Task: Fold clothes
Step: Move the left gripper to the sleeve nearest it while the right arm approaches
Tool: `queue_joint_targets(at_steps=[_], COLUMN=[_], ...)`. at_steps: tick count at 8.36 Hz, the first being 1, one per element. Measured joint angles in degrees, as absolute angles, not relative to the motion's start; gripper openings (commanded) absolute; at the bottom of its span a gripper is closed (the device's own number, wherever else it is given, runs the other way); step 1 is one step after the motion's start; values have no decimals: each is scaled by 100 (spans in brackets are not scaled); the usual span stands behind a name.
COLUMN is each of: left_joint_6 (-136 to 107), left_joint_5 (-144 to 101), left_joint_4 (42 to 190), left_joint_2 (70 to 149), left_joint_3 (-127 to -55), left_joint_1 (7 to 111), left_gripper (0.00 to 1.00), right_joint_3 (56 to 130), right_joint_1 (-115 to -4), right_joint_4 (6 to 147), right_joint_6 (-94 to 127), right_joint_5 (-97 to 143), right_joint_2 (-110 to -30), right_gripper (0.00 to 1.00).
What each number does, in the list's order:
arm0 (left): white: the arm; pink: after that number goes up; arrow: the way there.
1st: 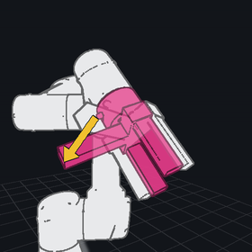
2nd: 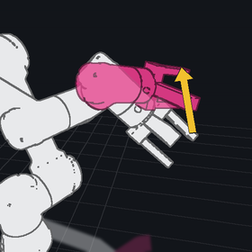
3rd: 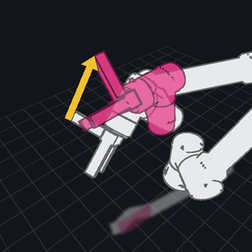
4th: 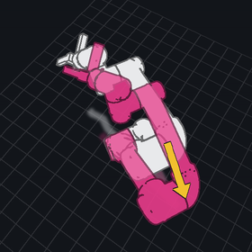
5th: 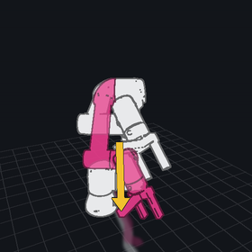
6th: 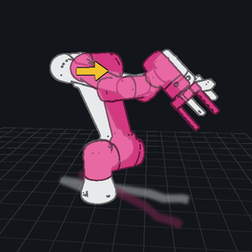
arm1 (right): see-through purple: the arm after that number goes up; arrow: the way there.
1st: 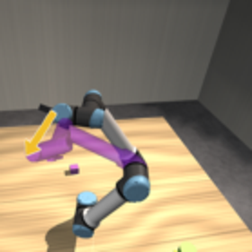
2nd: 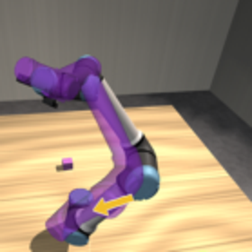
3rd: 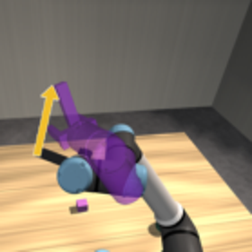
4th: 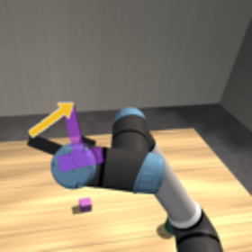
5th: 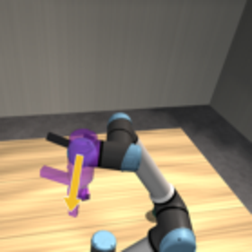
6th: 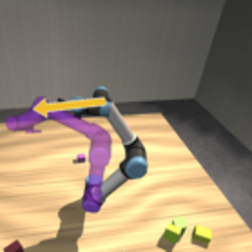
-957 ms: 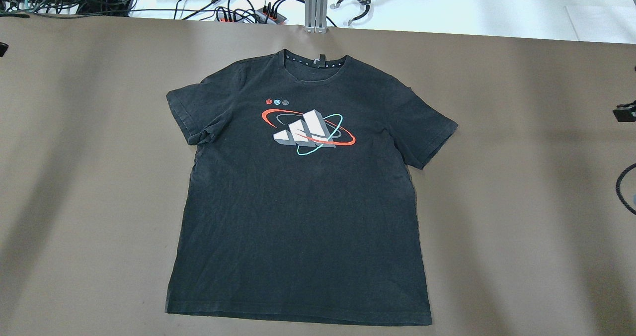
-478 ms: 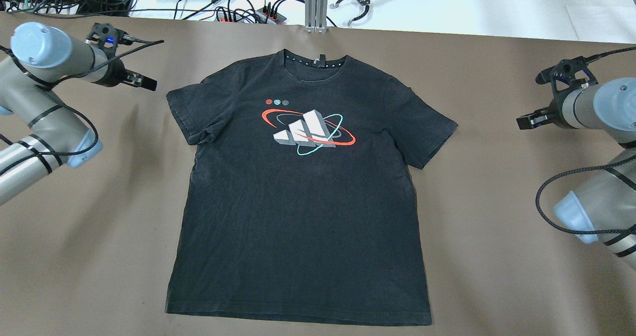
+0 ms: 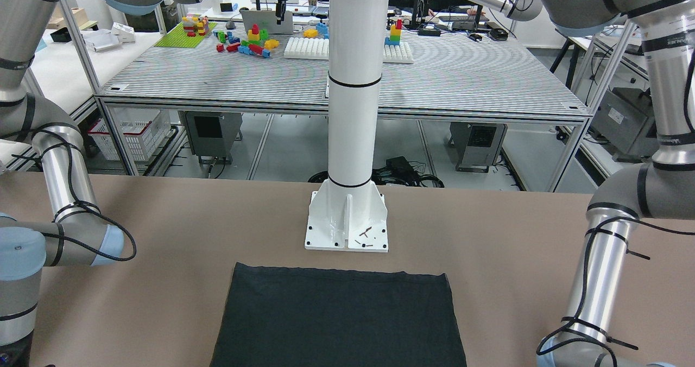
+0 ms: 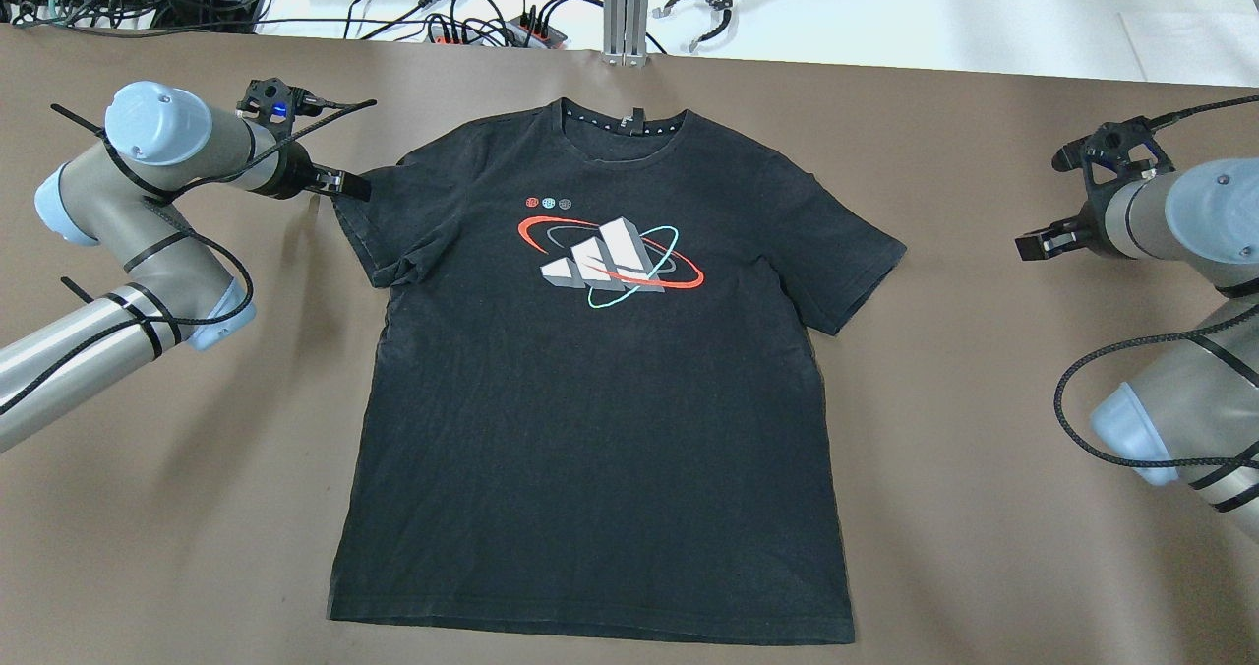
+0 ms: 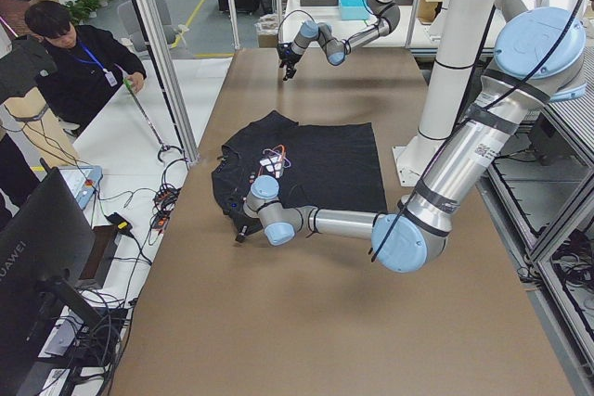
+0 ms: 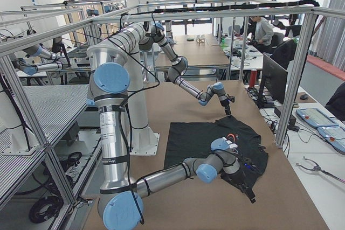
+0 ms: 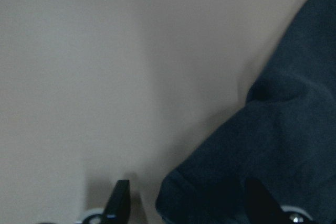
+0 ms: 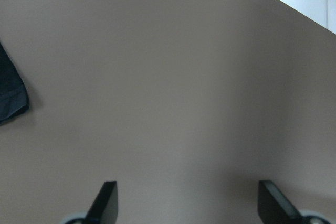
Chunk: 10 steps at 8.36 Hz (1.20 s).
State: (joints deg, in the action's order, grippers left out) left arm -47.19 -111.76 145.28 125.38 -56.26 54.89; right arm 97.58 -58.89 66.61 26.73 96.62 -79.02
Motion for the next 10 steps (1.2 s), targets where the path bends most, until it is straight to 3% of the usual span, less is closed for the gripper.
queue_joint_targets(at_steps=[1, 6, 8, 10], left_joint_6=[-4725, -4728, -4746, -5023], left_joint_5=[-11198, -11329, -11331, -11398], left_joint_4=[14533, 14574, 14594, 14609], left_joint_2=[12539, 12534, 12534, 12500], left_joint_3=[-5625, -5654, -5715, -5963], left_joint_1=[5488, 5524, 5546, 5552], left_gripper=[38, 17, 0, 0], right_joint_3=[9756, 9757, 9756, 9756], right_joint_1=[-5885, -5875, -5841, -5798], right_joint_4=[6662, 6661, 6649, 6644], right_joint_6=[2672, 2664, 2663, 2663], right_joint_5=[9660, 9659, 9659, 9659], right_joint_2=[-7901, -7901, -7901, -7901], right_gripper=[94, 94, 94, 94])
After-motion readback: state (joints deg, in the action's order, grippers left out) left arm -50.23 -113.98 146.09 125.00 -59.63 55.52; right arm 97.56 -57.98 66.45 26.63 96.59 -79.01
